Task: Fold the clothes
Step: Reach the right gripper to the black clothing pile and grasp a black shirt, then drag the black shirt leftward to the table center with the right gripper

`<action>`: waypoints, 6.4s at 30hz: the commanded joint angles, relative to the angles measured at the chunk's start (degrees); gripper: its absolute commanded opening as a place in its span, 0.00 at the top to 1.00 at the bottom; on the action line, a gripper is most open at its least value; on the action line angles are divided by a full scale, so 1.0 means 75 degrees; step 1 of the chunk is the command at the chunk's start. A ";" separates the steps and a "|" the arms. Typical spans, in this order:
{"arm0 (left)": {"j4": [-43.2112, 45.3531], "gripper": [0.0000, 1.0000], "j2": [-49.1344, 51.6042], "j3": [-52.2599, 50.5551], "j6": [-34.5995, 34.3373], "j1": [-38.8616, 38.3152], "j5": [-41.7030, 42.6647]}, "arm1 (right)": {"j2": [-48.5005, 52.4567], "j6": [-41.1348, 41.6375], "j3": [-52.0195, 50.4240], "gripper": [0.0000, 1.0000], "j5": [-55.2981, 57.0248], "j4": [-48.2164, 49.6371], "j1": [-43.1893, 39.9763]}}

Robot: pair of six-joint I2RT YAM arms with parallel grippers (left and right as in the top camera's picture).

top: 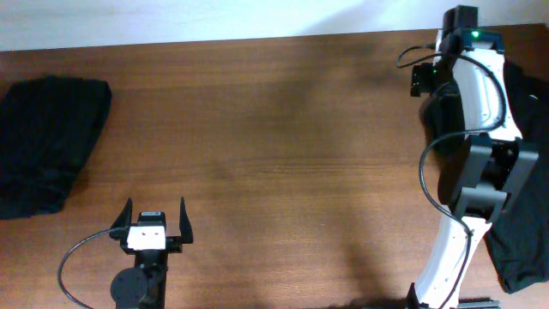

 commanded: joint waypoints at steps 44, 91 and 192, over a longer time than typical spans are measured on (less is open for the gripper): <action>0.0012 0.01 -0.0058 -0.0055 -0.0070 -0.0038 -0.0052 | 0.1751 0.1113 0.0283 0.96 0.1294 0.0367 0.0064; 0.0012 0.01 -0.0058 -0.0055 -0.0070 -0.0038 -0.0052 | -0.0682 -0.1189 0.6540 0.96 -0.2859 -0.3917 0.1244; 0.0035 0.01 -0.0058 -0.0055 -0.0070 -0.0038 -0.0052 | 0.0536 0.1122 0.6257 0.01 -0.3378 -0.4357 0.2573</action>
